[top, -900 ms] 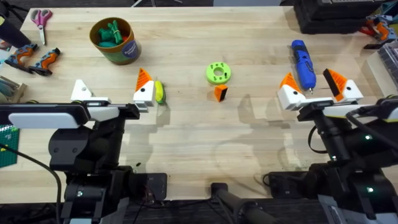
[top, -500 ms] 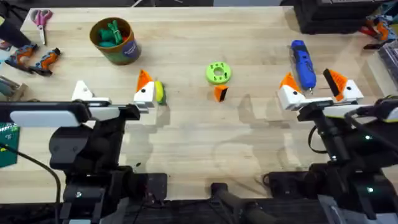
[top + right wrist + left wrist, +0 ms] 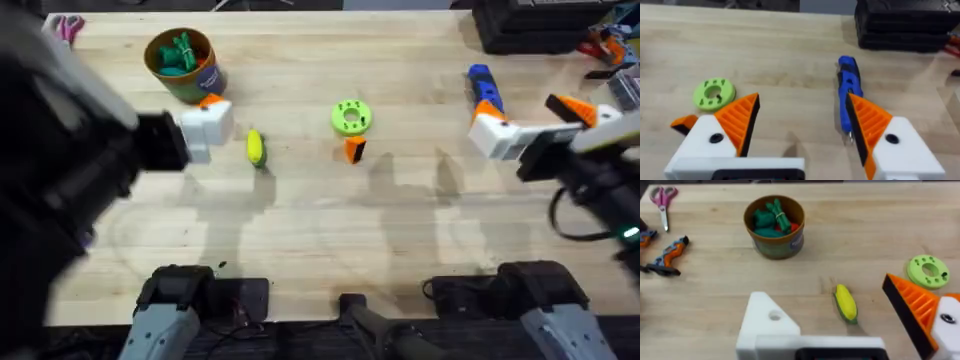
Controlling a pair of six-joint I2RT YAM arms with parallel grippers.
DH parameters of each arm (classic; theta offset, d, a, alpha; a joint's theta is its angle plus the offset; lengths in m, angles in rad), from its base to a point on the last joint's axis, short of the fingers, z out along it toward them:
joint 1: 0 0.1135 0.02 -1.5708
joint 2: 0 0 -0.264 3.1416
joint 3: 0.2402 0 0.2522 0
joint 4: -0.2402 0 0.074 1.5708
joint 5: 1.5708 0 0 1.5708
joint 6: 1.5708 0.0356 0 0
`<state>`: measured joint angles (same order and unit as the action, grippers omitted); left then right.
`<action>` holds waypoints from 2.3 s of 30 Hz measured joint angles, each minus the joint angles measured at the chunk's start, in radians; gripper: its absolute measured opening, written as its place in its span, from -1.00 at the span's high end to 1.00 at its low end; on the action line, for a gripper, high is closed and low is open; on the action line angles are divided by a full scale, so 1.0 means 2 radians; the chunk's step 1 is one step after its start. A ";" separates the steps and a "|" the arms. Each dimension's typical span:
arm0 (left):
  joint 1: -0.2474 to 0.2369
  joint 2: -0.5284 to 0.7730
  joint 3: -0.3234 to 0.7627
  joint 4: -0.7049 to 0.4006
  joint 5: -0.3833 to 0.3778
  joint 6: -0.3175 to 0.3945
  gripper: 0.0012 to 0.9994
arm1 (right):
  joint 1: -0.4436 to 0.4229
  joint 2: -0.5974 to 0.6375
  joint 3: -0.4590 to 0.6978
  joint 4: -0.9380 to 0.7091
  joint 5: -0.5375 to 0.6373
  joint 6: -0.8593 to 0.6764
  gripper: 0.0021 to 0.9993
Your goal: Pick up the gripper from the table and insert it into the empty holder that is missing its gripper. Then pick up a screw, insert it into the mounting hole, and use the screwdriver to tighten it. Finally, clean up the table by picking up the vegetable and placing it into the bucket.
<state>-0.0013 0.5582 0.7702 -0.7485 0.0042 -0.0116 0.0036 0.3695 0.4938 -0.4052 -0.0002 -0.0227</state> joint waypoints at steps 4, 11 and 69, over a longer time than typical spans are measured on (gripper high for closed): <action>0.000 0.101 0.106 -0.090 0.000 0.000 -0.97 | 0.000 0.095 0.106 -0.086 0.000 0.002 -0.98; 0.000 0.226 0.223 -0.163 0.003 -0.004 -0.97 | 0.000 0.242 0.261 -0.220 0.000 0.021 -0.98; -0.069 0.556 0.105 -0.008 0.095 -0.120 -0.85 | 0.000 0.317 0.292 -0.232 0.000 0.025 -0.98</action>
<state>-0.1387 1.6699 0.9806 -0.7643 0.1940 -0.2516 0.0036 1.0039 1.0771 -0.8684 -0.0002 0.0273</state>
